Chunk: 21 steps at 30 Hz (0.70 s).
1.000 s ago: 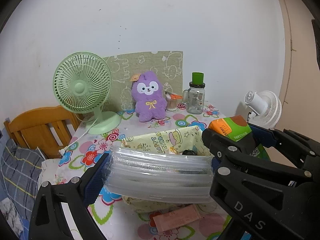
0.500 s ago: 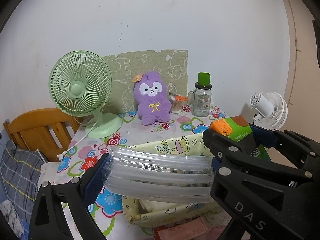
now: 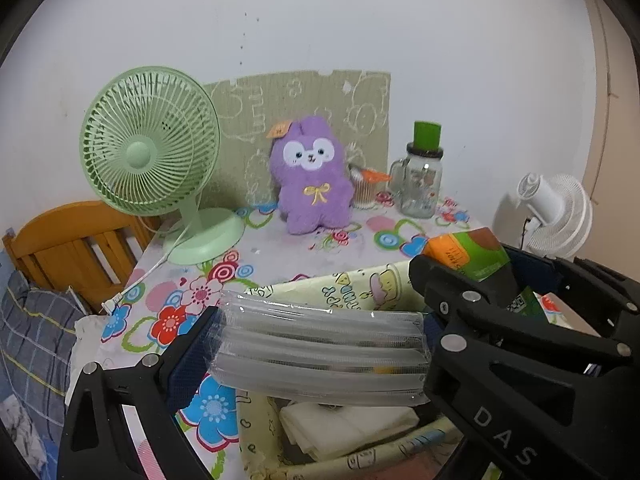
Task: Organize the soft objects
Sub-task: 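Lower both grippers into the box and open them to release both items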
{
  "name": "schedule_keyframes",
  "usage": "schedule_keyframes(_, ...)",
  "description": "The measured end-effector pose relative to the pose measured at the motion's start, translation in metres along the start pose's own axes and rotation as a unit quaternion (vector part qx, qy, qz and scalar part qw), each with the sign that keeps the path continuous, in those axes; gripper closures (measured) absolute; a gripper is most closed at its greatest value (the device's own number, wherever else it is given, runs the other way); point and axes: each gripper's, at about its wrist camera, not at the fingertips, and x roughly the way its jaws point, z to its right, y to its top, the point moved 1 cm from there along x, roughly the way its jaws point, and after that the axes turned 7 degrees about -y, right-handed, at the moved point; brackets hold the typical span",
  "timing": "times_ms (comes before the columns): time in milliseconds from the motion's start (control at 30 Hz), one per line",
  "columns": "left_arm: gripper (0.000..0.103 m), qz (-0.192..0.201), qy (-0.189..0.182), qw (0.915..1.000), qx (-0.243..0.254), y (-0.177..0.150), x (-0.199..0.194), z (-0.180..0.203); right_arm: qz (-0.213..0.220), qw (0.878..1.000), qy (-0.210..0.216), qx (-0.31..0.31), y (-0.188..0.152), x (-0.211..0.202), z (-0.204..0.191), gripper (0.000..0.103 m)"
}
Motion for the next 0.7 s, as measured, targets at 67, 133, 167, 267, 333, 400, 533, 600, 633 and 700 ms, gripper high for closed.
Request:
schedule_keyframes(67, 0.003, -0.006, -0.001, 1.0000, -0.003, -0.001, 0.006, -0.001, -0.007, 1.000, 0.000, 0.002, -0.001, 0.008, 0.000, 0.048)
schedule_keyframes(133, 0.003, -0.011, -0.001, 0.9999, -0.003, -0.002, 0.011, -0.002, -0.015, 1.000, 0.001, 0.007, -0.002, 0.016, 0.001, 0.048)
schedule_keyframes(167, 0.003, -0.013, -0.001, 0.9999, -0.003, -0.003, 0.014, -0.003, -0.018, 1.000, 0.002, 0.010, -0.003, 0.018, 0.002, 0.048)
schedule_keyframes(267, 0.003, -0.020, -0.003, 0.9998, -0.003, -0.006, 0.022, -0.003, -0.027, 0.999, 0.003, 0.019, -0.005, 0.029, 0.005, 0.048)
schedule_keyframes(333, 0.003, -0.024, -0.005, 0.9997, -0.003, -0.007, 0.026, -0.002, -0.032, 0.999, 0.002, 0.021, -0.007, 0.034, 0.005, 0.047)
schedule_keyframes(400, 0.003, -0.028, -0.010, 0.9996, -0.003, -0.008, 0.030, -0.002, -0.037, 0.999, 0.000, 0.022, -0.008, 0.039, 0.006, 0.047)
schedule_keyframes(533, 0.003, -0.035, -0.020, 0.9992, -0.006, -0.010, 0.037, -0.002, -0.045, 0.999, 0.003, 0.024, -0.009, 0.045, 0.007, 0.034)
schedule_keyframes(600, 0.001, -0.036, -0.025, 0.9990, -0.006, -0.011, 0.040, -0.002, -0.043, 0.999, 0.006, 0.020, -0.010, 0.044, 0.006, 0.026)
schedule_keyframes(633, 0.001, -0.037, -0.026, 0.9989, -0.008, -0.012, 0.041, -0.002, -0.042, 0.999, 0.006, 0.018, -0.010, 0.043, 0.006, 0.022)
schedule_keyframes(700, 0.000, -0.039, -0.030, 0.9987, -0.010, -0.012, 0.043, -0.002, -0.042, 0.999, 0.004, 0.009, -0.012, 0.042, 0.005, 0.022)
